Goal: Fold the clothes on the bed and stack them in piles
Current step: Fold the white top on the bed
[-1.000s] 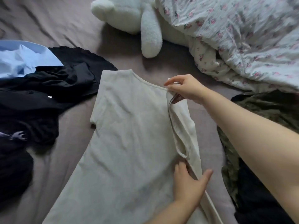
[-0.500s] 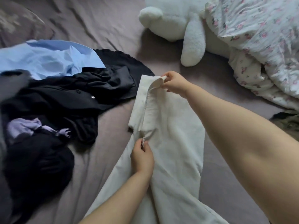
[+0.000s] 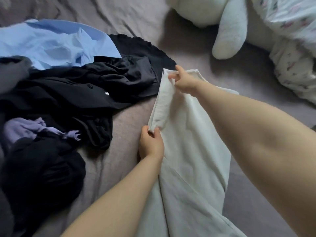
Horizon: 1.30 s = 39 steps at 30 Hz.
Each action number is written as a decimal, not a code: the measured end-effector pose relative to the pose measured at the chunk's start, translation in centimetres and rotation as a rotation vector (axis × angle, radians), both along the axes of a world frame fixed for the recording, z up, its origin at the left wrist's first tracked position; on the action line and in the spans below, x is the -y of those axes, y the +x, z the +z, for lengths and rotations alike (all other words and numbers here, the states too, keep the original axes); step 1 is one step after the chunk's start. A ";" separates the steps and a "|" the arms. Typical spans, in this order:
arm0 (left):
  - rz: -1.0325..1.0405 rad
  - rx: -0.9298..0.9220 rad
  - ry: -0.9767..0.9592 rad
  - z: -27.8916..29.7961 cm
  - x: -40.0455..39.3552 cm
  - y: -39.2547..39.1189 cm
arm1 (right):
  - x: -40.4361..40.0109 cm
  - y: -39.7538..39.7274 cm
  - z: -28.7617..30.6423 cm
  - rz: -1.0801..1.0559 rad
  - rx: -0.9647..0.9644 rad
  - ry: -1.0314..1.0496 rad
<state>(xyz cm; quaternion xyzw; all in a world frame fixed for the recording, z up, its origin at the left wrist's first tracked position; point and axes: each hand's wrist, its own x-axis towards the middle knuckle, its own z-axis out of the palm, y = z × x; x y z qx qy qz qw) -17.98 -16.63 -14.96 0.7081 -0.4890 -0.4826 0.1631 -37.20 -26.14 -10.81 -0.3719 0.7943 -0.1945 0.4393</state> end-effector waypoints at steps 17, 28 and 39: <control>-0.706 0.315 -0.441 1.0 -13.6 7.3 | -34.7 8.9 -2.1 -0.146 -0.455 -0.081; -0.711 0.473 -0.158 1.5 -21.7 18.4 | -45.2 15.3 1.4 -0.237 -0.179 0.283; -0.228 0.141 0.239 5.7 -16.4 25.9 | -34.2 33.8 7.6 0.144 0.304 0.103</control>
